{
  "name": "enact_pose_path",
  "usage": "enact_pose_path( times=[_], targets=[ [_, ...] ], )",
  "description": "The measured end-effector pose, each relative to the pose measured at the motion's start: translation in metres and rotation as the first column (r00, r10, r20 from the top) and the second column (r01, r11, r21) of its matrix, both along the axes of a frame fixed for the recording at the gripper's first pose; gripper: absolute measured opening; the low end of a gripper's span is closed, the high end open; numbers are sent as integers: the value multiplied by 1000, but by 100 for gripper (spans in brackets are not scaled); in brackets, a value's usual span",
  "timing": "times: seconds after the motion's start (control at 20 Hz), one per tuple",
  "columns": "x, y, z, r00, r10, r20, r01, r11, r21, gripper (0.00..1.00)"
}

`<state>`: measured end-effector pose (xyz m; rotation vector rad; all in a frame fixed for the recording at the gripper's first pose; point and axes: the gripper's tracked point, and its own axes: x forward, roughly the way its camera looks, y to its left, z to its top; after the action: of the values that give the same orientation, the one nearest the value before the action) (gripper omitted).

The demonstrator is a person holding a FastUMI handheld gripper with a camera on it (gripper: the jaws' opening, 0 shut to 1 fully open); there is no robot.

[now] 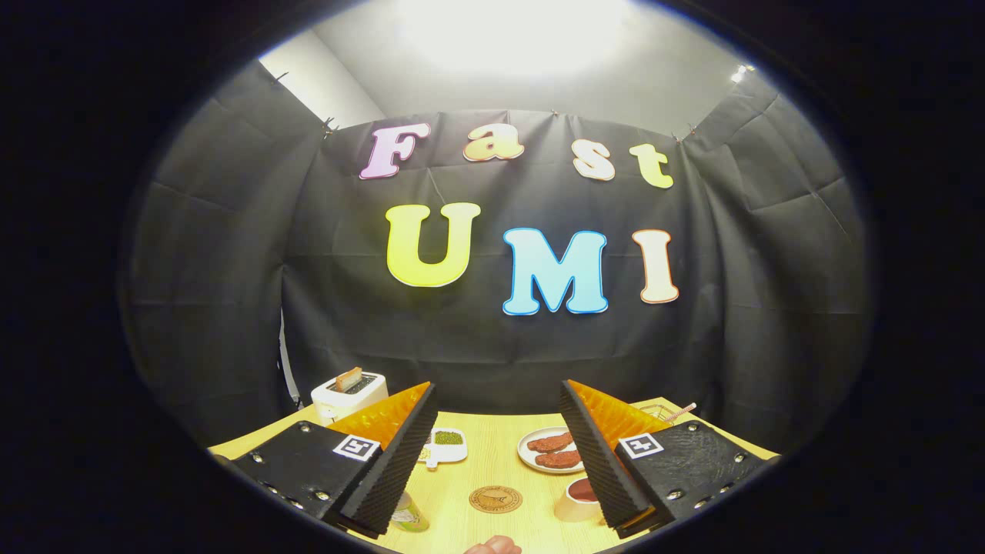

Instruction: Take the bottle from table, then pour the juice into the cup, finally place the bottle on the coaster

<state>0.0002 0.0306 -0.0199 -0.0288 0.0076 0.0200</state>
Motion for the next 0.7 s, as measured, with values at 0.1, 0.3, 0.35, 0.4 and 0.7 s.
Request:
enact_pose_path(
  times=[0.1, 0.3, 0.35, 0.4, 0.7],
  targets=[
    [-2, 4, -5, 1000, -1, 2, 1, 1000, -6, 98],
    [-5, 23, -25, 1000, 22, 2, -22, 1000, 5, 97],
    [-6, 29, -34, 1000, 28, -2, -28, 1000, 9, 97],
    [-6, 36, -40, 999, 36, -4, -36, 999, 16, 98],
    [-8, 74, -85, 994, 113, 5, -113, 985, 127, 98]
  ],
)
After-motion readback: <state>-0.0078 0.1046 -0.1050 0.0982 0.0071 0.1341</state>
